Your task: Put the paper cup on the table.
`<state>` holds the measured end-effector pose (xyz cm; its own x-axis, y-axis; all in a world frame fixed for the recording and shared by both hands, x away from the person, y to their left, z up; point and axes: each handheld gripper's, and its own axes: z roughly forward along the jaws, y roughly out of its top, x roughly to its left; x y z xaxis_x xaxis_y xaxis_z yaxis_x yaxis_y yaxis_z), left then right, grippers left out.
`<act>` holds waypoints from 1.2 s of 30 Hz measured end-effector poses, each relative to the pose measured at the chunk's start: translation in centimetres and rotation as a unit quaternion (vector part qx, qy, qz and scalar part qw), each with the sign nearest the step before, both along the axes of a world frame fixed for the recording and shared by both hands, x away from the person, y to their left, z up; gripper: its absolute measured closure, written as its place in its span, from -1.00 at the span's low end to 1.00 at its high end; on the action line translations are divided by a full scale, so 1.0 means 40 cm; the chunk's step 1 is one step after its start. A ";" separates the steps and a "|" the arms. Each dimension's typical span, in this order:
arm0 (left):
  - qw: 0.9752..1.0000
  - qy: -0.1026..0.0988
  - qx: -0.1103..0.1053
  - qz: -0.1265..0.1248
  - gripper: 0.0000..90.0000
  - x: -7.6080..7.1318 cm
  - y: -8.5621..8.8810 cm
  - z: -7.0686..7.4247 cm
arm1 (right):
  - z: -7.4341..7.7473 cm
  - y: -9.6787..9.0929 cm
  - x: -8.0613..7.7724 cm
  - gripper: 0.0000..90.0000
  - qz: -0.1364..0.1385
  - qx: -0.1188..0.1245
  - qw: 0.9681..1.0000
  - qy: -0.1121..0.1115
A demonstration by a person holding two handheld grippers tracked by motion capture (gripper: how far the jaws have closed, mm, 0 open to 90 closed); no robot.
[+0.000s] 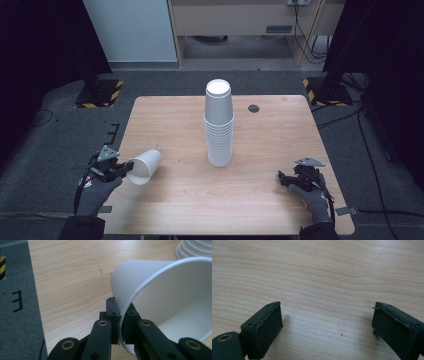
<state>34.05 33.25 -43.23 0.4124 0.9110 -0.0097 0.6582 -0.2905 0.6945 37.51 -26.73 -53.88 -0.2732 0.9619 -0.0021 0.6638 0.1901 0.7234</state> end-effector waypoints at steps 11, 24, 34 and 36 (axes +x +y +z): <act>0.998 0.065 0.024 0.008 0.91 0.029 0.009 0.026 | 0.000 0.000 0.000 -0.79 0.000 0.000 1.000 0.001; 0.989 0.141 0.039 0.015 0.91 0.055 0.010 0.059 | 0.000 0.000 0.000 -0.79 0.000 0.001 1.000 0.001; 0.978 0.200 0.053 0.010 0.91 0.066 0.002 0.066 | 0.000 0.000 0.000 -0.79 0.000 0.001 1.000 0.001; 0.975 0.216 0.060 0.008 0.91 0.068 0.000 0.068 | 0.000 0.000 0.000 -0.79 -0.001 0.001 1.000 0.001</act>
<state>36.76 33.25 -40.51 0.3789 0.9225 -0.0733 0.8869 -0.3394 0.3133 37.52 -26.71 -53.88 -0.2722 0.9622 0.0006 0.6652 0.1878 0.7227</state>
